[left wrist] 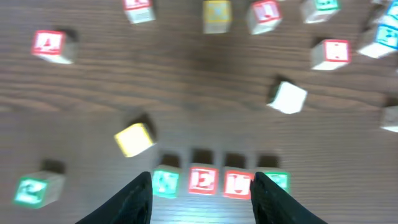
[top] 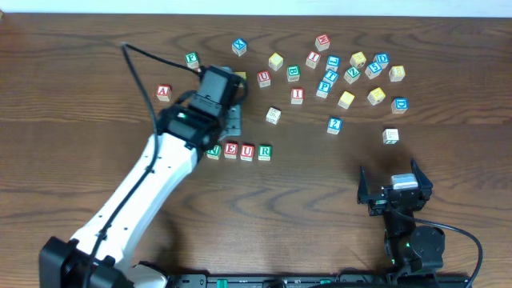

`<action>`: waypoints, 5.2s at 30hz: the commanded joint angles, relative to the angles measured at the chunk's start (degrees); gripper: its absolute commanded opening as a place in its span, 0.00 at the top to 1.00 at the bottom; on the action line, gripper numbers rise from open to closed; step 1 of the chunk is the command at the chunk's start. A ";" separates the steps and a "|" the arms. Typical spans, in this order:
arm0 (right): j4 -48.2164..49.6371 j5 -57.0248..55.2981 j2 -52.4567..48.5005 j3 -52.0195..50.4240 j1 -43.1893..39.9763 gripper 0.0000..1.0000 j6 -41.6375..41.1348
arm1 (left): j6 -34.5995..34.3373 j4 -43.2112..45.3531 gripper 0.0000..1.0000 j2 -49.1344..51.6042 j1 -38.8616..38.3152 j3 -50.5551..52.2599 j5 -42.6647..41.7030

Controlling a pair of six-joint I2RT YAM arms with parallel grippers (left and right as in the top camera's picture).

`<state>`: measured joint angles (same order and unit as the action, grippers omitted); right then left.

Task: Spell out NEURIPS
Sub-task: 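Open the left gripper, release R, and pull the arm back left, then raise the right arm and move its gripper over the red I block, then lower the right gripper toward the red I block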

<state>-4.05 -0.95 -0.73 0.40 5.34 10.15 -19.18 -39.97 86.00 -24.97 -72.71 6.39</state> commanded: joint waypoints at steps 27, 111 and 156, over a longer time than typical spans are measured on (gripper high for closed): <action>0.42 2.69 0.24 -0.09 -0.52 0.01 -2.34 | 25.44 -6.08 0.43 -10.34 9.88 -1.79 -7.91; -52.50 -16.31 -121.09 111.23 23.98 0.30 -31.26 | 28.17 -3.28 0.05 -4.02 24.81 -1.62 -17.73; -45.90 -18.23 -134.27 111.19 20.85 0.32 -40.39 | 28.17 -3.28 0.05 -4.00 24.81 -1.62 -17.70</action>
<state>-50.11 -17.93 -134.63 110.96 26.70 -28.27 8.84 -43.27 82.08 -0.38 -73.14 -11.25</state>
